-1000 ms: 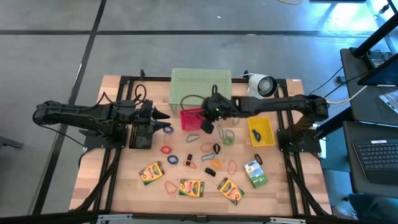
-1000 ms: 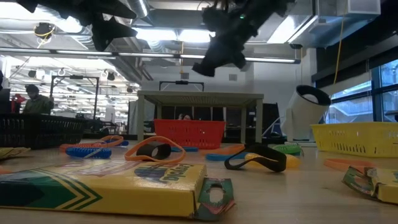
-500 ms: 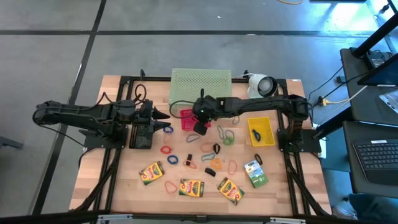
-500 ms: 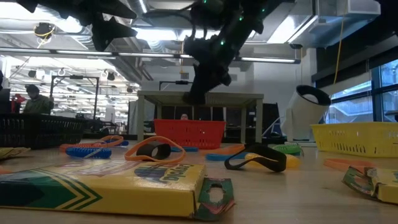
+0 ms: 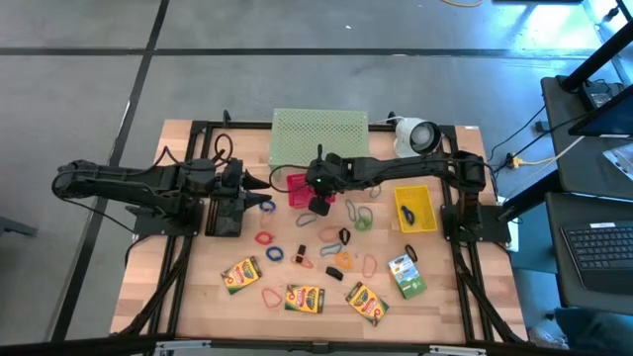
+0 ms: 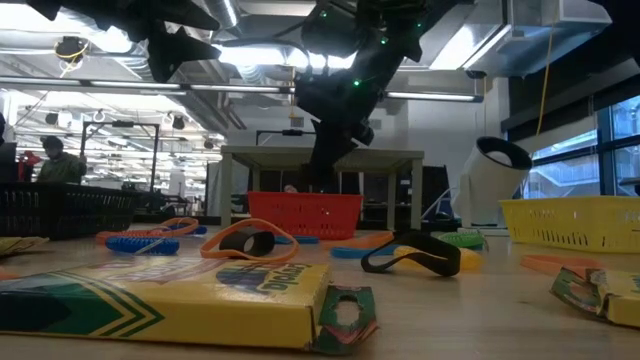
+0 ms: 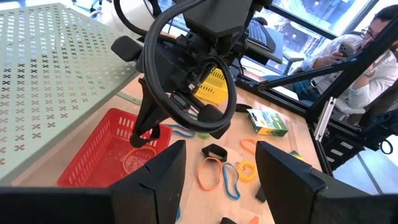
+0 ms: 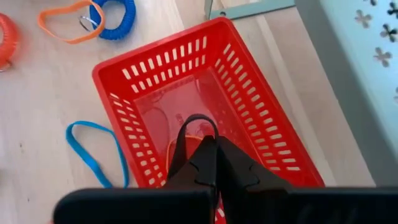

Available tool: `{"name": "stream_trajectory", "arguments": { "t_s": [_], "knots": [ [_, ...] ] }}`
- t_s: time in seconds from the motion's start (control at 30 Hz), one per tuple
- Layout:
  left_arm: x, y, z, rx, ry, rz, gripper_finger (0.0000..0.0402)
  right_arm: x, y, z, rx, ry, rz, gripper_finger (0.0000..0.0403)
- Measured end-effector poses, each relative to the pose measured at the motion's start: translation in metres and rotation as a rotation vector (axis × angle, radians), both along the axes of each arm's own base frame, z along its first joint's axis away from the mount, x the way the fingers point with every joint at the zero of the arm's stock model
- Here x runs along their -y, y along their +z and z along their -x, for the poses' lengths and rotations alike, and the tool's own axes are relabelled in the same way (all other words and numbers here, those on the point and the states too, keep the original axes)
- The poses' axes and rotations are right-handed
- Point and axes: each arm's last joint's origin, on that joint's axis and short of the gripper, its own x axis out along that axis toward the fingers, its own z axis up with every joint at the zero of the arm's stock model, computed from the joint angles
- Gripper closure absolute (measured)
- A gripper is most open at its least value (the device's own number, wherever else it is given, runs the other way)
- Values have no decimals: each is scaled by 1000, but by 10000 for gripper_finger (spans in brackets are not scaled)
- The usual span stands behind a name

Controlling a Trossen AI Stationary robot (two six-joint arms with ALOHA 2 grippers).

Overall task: Pick & Place Office Desk Supplies
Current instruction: Put the black rubber band into the red bin, then put the green spring keychain into the yellow bin

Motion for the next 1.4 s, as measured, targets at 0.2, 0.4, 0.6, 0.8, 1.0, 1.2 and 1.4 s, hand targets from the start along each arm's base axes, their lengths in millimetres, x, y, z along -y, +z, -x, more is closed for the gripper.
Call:
{"name": "stream_trajectory", "arguments": {
  "t_s": [0.2, 0.4, 0.6, 0.8, 1.0, 1.2, 1.4],
  "knots": [
    [0, 0, 0, 0, 0, 0, 210, 0, 0, 0, -1, -1, 1, 392],
    [0, 0, 0, 0, -2, 1, 210, 0, 0, 0, 0, -3, 0, 318],
    [0, 0, 0, 0, -2, 1, 210, 4, 0, 0, 7, -38, -14, 229],
    [0, 0, 0, 0, -2, 2, 210, 7, 0, 2, 0, -98, 9, 193],
    [0, 0, 0, 0, -2, 12, 210, -2, 14, 9, -3, -78, 10, 213],
    [0, 0, 0, -1, -3, 9, 210, -22, 57, 37, -10, -6, 30, 237],
    [0, -1, 0, -8, -6, -6, 210, -39, 68, 73, -143, 9, -61, 244]
  ]
}}
